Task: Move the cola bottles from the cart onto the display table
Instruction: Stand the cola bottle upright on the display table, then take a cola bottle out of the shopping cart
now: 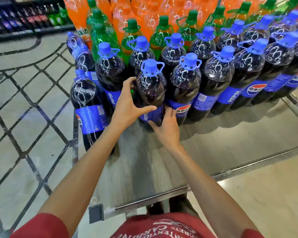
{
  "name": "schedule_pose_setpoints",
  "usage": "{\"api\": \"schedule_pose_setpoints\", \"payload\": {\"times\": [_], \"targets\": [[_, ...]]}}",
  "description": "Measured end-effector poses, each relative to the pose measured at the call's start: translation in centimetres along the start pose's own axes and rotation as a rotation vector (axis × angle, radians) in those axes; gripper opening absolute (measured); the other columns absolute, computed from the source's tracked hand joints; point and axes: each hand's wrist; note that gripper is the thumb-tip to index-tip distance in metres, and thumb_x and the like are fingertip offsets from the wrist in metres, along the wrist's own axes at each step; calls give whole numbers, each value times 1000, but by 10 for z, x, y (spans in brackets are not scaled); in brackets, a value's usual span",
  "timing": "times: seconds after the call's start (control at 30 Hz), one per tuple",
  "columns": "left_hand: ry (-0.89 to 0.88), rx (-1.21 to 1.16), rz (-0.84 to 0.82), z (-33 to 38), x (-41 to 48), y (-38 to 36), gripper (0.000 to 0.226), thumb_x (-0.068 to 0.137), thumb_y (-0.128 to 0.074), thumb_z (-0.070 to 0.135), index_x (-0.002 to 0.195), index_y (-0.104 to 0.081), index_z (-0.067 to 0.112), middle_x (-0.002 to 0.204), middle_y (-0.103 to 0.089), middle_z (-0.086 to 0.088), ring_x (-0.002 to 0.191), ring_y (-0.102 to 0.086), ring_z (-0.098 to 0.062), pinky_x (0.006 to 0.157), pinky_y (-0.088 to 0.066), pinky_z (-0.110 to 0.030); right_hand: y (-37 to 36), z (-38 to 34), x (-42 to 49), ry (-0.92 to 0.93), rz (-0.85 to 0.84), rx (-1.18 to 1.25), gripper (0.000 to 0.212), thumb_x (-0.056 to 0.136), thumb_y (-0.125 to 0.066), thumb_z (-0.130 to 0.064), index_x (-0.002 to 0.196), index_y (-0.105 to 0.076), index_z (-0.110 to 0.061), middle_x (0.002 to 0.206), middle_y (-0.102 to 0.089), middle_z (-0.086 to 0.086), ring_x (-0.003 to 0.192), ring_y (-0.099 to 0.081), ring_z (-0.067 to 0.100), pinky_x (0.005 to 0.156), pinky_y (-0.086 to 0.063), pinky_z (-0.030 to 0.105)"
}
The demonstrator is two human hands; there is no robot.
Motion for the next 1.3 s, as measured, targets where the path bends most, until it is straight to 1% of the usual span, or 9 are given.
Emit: {"api": "schedule_pose_setpoints", "payload": {"times": [0.13, 0.27, 0.33, 0.5, 0.7, 0.8, 0.87, 1.03, 1.3], "targets": [[85, 21, 57, 1, -16, -2, 83, 74, -88, 43, 136, -38, 18, 128, -59, 5, 115, -59, -10, 99, -47, -26, 17, 2, 1, 12, -131, -124, 75, 85, -76, -31, 146, -38, -10, 137, -49, 11, 129, -48, 31, 95, -50, 49], [178, 157, 41, -3, -40, -9, 46, 93, -64, 53, 115, -51, 15, 107, -64, 0, 99, -62, -22, 87, -50, -40, 33, 1, -3, 27, -301, -244, 79, 85, -75, -33, 149, -35, -10, 138, -48, 16, 130, -47, 37, 101, -46, 50], [170, 272, -80, -8, -53, -18, 39, 94, -59, 52, 109, -56, 17, 105, -64, -4, 99, -62, -27, 88, -51, -45, 44, 3, -9, 33, -396, -329, 73, 88, -72, -36, 147, -39, -9, 136, -48, 18, 128, -48, 41, 102, -45, 51], [108, 760, -559, 4, -72, -40, 48, 97, -57, 45, 132, -51, 13, 126, -56, -16, 120, -55, -38, 97, -49, -50, 77, 20, -37, -16, -575, -555, 69, 91, -68, -43, 143, -43, -5, 136, -48, 22, 128, -48, 42, 104, -44, 48], [-104, 961, -736, 73, -105, -97, 54, 98, -54, 46, 142, -42, 16, 140, -48, -12, 130, -47, -35, 101, -43, -46, 150, 61, -116, -189, -482, -589, 69, 91, -67, -43, 147, -43, -12, 143, -50, 16, 132, -48, 35, 106, -45, 43], [-247, 941, -783, 111, -133, -131, 54, 97, -56, 46, 143, -44, 20, 142, -49, -10, 132, -47, -34, 102, -43, -45, 190, 78, -173, -278, -395, -606, 61, 96, -61, -45, 145, -47, -12, 140, -52, 15, 129, -50, 35, 102, -46, 43], [-347, 949, -836, 133, -159, -154, 54, 97, -55, 47, 142, -46, 19, 141, -50, -11, 132, -47, -34, 102, -44, -45, 211, 87, -215, -363, -341, -604, 64, 96, -60, -46, 148, -43, -14, 144, -48, 14, 130, -49, 35, 102, -45, 46], [-642, 950, -940, 183, -232, -208, 51, 98, -55, 50, 138, -48, 19, 135, -56, -12, 124, -54, -35, 97, -46, -45, 260, 116, -328, -568, -254, -542, 59, 97, -60, -44, 144, -43, -12, 143, -47, 16, 132, -46, 37, 103, -42, 48], [-1084, 895, -1098, 263, -363, -285, 57, 100, -50, 51, 146, -40, 20, 137, -52, -9, 125, -52, -33, 101, -46, -47, 315, 154, -510, -926, -34, -482, 65, 98, -60, -45, 150, -37, -11, 146, -43, 16, 135, -43, 38, 105, -40, 45]]}}
Point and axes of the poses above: each hand's wrist, its own x-axis towards the middle knuckle, its own y-axis out of the back of the hand, z = x × y
